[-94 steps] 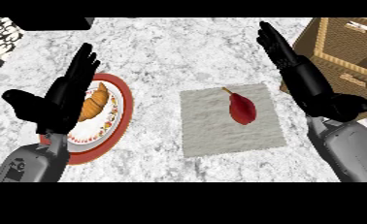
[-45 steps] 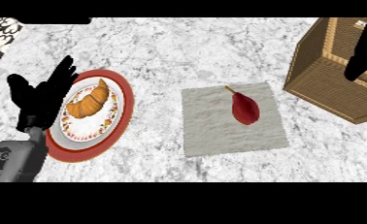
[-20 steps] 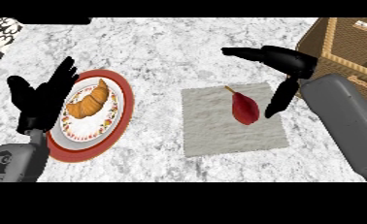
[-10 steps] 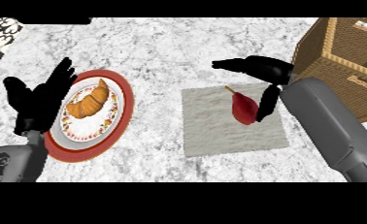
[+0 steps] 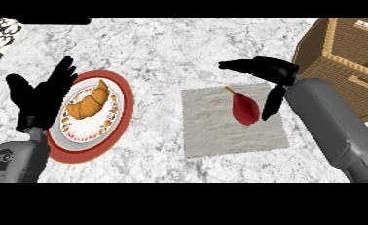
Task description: Pick the pear from the placemat and place it in the basket
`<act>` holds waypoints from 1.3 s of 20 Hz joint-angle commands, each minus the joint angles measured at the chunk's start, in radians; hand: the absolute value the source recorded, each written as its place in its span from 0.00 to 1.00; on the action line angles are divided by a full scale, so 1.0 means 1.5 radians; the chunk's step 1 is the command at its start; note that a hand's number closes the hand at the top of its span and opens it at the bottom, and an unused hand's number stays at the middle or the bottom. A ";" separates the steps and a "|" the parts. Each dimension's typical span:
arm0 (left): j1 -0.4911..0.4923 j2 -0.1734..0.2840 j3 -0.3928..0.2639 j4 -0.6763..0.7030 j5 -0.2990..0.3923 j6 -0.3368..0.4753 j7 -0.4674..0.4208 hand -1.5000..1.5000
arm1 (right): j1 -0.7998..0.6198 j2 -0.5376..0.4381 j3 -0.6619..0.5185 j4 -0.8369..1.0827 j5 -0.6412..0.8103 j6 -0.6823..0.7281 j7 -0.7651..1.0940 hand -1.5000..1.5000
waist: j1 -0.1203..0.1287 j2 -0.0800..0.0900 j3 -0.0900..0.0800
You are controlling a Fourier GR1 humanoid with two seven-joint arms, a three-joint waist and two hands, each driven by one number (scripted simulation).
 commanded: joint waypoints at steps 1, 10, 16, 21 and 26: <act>0.020 -0.009 -0.003 -0.017 -0.009 -0.006 -0.007 0.50 | -0.001 -0.016 -0.008 0.022 0.003 0.052 -0.073 0.00 | 0.000 -0.001 0.000; -0.010 -0.016 0.012 -0.016 -0.014 -0.007 0.024 0.50 | 0.024 -0.017 0.007 -0.002 0.032 0.025 -0.088 0.00 | -0.002 -0.001 0.000; 0.011 -0.016 0.030 0.021 -0.021 -0.033 -0.017 0.50 | 0.099 0.008 0.017 -0.097 0.062 -0.009 -0.029 0.00 | -0.007 -0.002 0.000; 0.024 -0.031 0.023 -0.027 -0.034 -0.025 0.000 0.50 | -0.003 0.036 -0.009 0.043 0.110 -0.038 -0.068 0.00 | 0.002 0.000 0.000; -0.021 -0.051 0.016 0.017 -0.053 -0.009 -0.006 0.50 | 0.042 0.055 0.037 0.036 0.177 -0.113 -0.098 1.00 | -0.003 0.000 0.000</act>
